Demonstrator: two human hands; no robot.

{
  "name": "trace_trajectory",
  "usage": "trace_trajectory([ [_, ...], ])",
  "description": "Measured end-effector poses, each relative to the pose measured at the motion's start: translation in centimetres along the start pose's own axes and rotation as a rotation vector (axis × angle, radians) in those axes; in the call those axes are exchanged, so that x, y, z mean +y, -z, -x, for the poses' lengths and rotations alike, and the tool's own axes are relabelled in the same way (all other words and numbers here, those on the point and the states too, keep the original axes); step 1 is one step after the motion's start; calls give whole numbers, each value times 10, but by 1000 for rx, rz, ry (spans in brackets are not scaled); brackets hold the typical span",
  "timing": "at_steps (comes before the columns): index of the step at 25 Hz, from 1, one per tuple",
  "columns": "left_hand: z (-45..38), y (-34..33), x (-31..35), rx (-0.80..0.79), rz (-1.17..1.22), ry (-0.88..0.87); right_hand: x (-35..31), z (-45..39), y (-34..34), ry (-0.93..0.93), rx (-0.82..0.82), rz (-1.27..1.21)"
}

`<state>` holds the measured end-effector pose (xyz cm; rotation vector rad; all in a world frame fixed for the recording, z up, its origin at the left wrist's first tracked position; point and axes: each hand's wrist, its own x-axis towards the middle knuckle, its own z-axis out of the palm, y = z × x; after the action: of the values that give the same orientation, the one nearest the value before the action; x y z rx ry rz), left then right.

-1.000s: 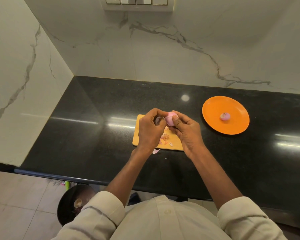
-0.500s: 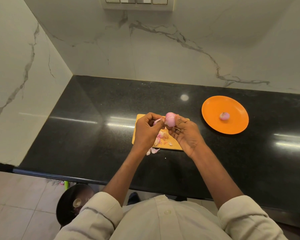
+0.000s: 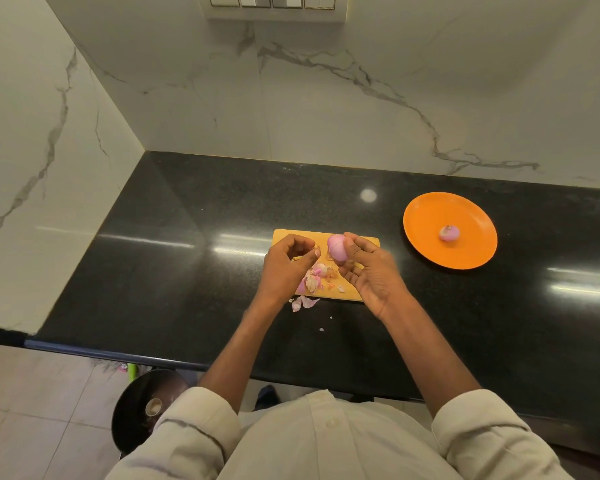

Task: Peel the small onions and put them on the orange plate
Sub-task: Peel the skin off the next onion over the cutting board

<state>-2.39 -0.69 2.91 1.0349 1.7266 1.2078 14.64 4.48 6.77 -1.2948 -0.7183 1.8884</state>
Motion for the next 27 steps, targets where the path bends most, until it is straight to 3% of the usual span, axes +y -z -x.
trace_trajectory([
  [10,-1,-9,19,-128,48,-51,4,-3,4,196,-54,294],
  [15,-3,-6,29,-113,-203,-210,-3,-6,5,377,9,512],
  [19,-6,-14,38,-67,-384,-276,-4,-6,3,460,6,561],
  [27,-12,-11,36,-45,-300,-246,-6,-6,5,490,13,550],
])
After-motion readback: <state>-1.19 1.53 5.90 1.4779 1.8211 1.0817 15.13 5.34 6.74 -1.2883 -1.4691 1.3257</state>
